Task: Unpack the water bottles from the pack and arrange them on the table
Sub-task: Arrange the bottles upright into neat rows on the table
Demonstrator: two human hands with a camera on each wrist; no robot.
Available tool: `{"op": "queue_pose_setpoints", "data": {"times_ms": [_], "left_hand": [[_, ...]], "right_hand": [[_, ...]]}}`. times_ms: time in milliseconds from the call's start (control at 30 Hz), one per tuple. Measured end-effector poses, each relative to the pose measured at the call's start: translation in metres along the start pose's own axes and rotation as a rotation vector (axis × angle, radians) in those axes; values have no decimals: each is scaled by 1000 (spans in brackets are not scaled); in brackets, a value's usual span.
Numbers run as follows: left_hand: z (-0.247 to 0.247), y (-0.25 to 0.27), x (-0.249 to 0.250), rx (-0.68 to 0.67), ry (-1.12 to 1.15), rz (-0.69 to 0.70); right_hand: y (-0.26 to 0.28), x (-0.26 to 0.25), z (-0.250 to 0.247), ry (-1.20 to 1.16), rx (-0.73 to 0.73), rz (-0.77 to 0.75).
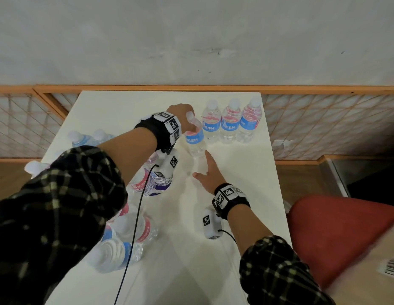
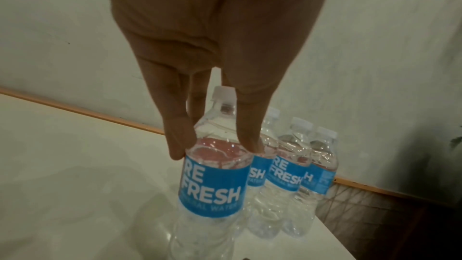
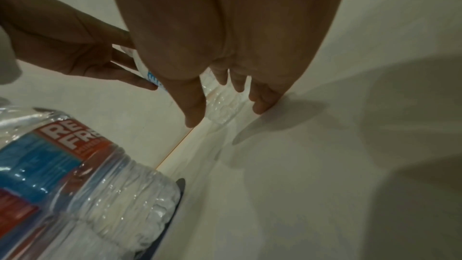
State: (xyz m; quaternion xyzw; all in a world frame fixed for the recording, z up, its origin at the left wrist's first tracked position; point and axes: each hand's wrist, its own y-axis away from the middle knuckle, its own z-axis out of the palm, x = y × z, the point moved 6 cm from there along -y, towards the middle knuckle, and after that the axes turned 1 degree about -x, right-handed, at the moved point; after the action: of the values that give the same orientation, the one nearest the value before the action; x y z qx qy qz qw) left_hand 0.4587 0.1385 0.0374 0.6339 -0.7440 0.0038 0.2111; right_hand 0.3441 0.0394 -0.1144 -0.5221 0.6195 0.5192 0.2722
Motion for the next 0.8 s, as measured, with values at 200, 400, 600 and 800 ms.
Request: {"op": "queue_pose_setpoints", "data": {"times_ms": [200,400,600,800], "left_hand": [[1,-17,-12,42,-24,-10],[10,-49,-20,-17,-112,3],[16,-72,-28,8,-211,-1],[19,-88,-33,12,-270,11]], "right_hand": [[-8,0,-3,60,-9,-12],[-8,6,1,33,-17,-13],[-8,10,1,20,-34,10],[-6,10,2,40,-54,11]]}}
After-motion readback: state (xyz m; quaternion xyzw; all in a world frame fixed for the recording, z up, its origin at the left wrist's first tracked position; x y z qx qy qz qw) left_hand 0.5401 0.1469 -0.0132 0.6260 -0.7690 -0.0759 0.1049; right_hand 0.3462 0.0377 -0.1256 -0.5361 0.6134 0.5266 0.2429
